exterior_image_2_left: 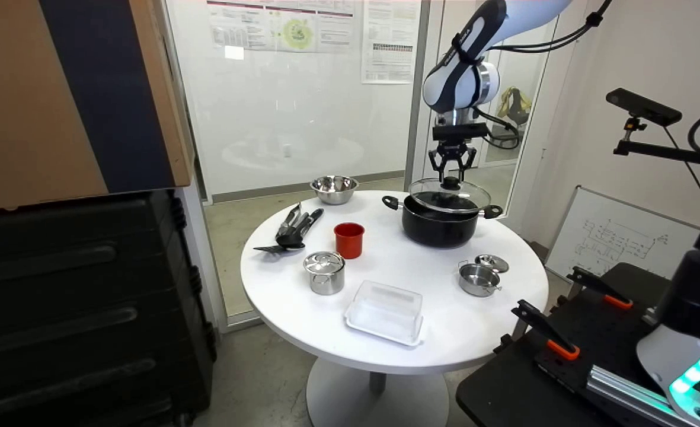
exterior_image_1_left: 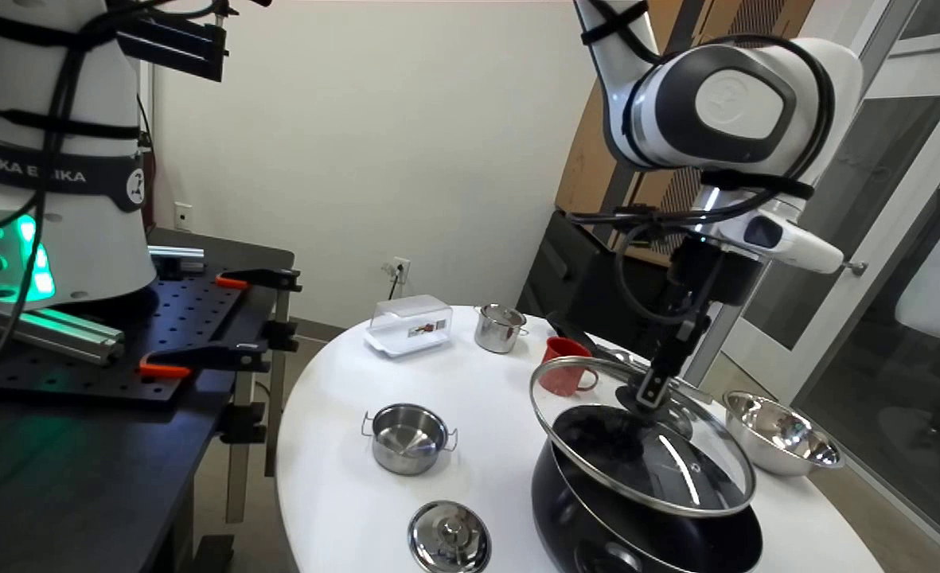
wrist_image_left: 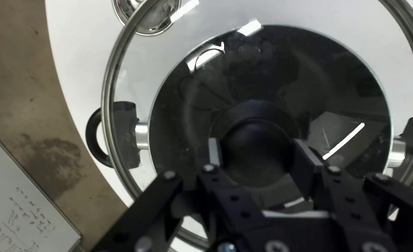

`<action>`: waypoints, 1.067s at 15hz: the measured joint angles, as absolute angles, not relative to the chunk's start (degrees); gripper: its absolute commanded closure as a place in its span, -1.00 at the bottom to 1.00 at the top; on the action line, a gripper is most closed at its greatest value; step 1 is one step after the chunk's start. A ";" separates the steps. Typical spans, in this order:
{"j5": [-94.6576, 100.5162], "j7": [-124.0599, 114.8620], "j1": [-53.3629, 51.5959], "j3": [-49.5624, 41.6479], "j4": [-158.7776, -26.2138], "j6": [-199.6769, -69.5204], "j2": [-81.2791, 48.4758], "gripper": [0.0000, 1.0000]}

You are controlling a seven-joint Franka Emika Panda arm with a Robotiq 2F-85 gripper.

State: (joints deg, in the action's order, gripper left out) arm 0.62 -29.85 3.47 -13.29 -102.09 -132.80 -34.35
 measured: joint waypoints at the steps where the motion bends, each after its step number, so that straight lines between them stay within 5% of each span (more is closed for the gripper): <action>1: -0.46 -30.25 4.30 -13.23 -99.82 -131.58 -36.16 0.50; 16: -5.40 -36.99 5.13 -11.40 -82.21 -128.10 -49.69 0.50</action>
